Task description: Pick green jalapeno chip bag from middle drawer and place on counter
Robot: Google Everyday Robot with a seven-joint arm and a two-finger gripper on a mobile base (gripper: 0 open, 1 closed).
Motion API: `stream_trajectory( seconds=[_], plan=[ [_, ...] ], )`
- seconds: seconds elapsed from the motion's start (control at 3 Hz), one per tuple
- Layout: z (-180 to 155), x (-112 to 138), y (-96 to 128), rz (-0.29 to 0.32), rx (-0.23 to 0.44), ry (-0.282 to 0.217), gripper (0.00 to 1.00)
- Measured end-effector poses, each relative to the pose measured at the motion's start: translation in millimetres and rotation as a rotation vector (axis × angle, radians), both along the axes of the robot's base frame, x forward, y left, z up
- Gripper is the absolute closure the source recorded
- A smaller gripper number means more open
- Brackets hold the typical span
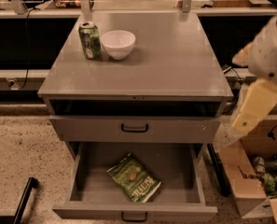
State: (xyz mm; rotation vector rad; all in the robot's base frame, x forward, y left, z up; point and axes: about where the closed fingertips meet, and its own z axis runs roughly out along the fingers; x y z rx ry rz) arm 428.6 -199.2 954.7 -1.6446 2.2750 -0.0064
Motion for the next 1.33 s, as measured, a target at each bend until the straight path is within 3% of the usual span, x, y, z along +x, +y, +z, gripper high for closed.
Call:
stream_trajectory(
  seconds=[0.33,0.67,1.33],
  plan=[
    [-42.6,-29.9,12.9,-0.080,0.088,-0.011,0.00],
    [-140.2,-49.4,17.4,-0.149,0.129,0.003,0.00],
    [-149.8,-41.9,22.7,-0.150,0.141,0.021,0.00]
  ],
)
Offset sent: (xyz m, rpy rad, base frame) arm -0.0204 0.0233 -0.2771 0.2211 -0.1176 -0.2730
